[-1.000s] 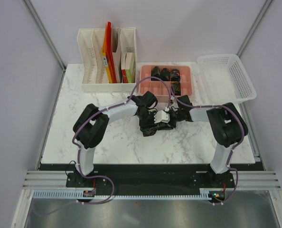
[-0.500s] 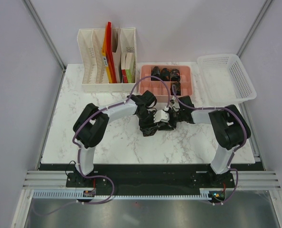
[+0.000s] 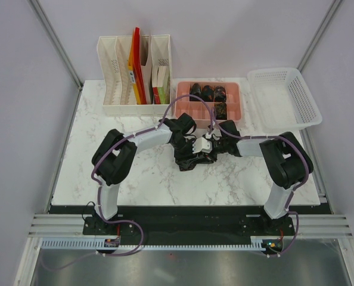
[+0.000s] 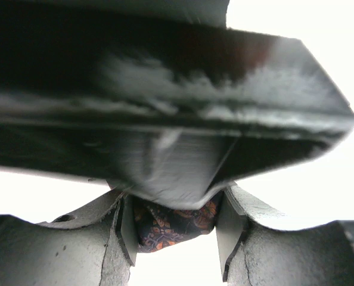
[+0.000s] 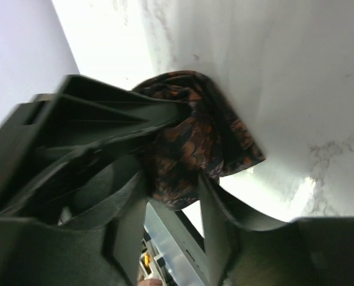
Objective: Roll the ties
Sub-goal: Roll the tie at the center of the board.
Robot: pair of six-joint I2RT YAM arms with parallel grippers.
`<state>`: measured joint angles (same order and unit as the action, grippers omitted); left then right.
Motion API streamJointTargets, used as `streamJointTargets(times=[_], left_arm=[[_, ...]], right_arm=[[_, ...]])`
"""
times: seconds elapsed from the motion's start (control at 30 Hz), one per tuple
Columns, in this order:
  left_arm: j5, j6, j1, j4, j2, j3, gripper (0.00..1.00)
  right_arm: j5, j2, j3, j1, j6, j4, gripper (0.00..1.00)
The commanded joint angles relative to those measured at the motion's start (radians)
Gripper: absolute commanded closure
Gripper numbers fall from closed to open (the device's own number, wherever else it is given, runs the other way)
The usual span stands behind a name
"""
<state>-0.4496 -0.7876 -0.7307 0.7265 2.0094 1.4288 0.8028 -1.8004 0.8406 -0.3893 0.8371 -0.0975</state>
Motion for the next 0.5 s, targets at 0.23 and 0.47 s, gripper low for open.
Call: streamJointTargets(times=[0.23,0.47], left_arm=[[0.066,-0.049,-0.001,0.080,0.055,0.004,0.70],[0.046,-0.010,-0.004,0.102,0.006,0.041,0.63]], right_arm=[[-0.119,-0.108,0.045,-0.016,-0.104,0.056,0.89],[-0.159,-0.134,0.048,-0.017,-0.118,0.122,1.00]])
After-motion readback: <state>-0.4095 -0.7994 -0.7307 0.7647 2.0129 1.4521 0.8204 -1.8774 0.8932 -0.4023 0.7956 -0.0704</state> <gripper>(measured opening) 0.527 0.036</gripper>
